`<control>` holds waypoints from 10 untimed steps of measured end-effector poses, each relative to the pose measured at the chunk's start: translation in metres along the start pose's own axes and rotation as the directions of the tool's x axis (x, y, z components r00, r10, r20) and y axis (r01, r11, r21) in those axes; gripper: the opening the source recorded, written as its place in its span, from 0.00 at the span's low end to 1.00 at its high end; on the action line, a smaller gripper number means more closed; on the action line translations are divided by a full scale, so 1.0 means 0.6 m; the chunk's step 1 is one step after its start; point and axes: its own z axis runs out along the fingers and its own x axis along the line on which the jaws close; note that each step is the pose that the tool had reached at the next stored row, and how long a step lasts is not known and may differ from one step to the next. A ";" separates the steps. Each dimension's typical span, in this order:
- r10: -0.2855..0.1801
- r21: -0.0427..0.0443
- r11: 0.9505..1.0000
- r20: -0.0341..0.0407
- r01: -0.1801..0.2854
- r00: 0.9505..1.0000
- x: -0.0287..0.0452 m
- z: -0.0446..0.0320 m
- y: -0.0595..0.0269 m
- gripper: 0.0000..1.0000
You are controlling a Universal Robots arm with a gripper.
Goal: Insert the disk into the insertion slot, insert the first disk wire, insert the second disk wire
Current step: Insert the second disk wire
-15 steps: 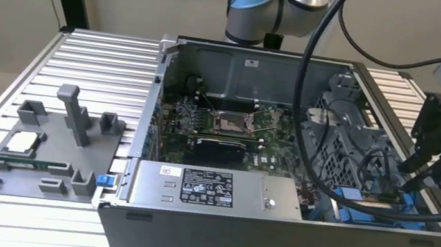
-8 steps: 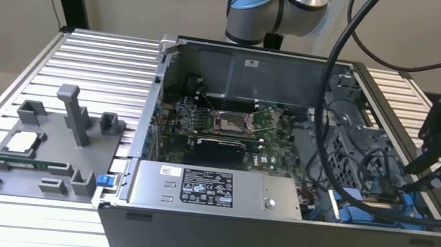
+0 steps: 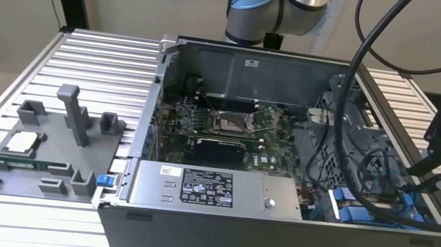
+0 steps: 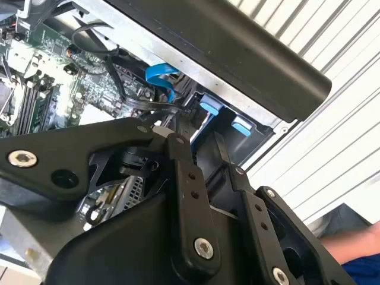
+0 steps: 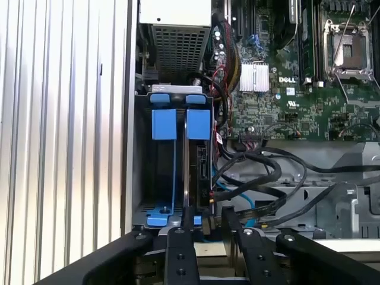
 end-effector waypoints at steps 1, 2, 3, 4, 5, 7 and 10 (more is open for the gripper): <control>0.000 0.000 1.000 0.000 0.000 1.000 0.000 0.000 0.000 1.00; 0.000 -0.001 1.000 0.000 0.000 1.000 0.000 0.000 0.000 1.00; 0.000 -0.001 1.000 0.000 0.000 1.000 0.000 0.000 0.000 1.00; 0.000 -0.001 1.000 0.000 0.000 1.000 0.000 0.000 0.000 1.00; 0.000 -0.001 1.000 0.000 0.000 1.000 0.001 0.001 -0.001 1.00; -0.001 -0.002 1.000 0.000 0.001 1.000 0.003 0.002 -0.001 1.00; -0.005 -0.003 1.000 0.000 0.005 1.000 0.008 0.005 -0.002 1.00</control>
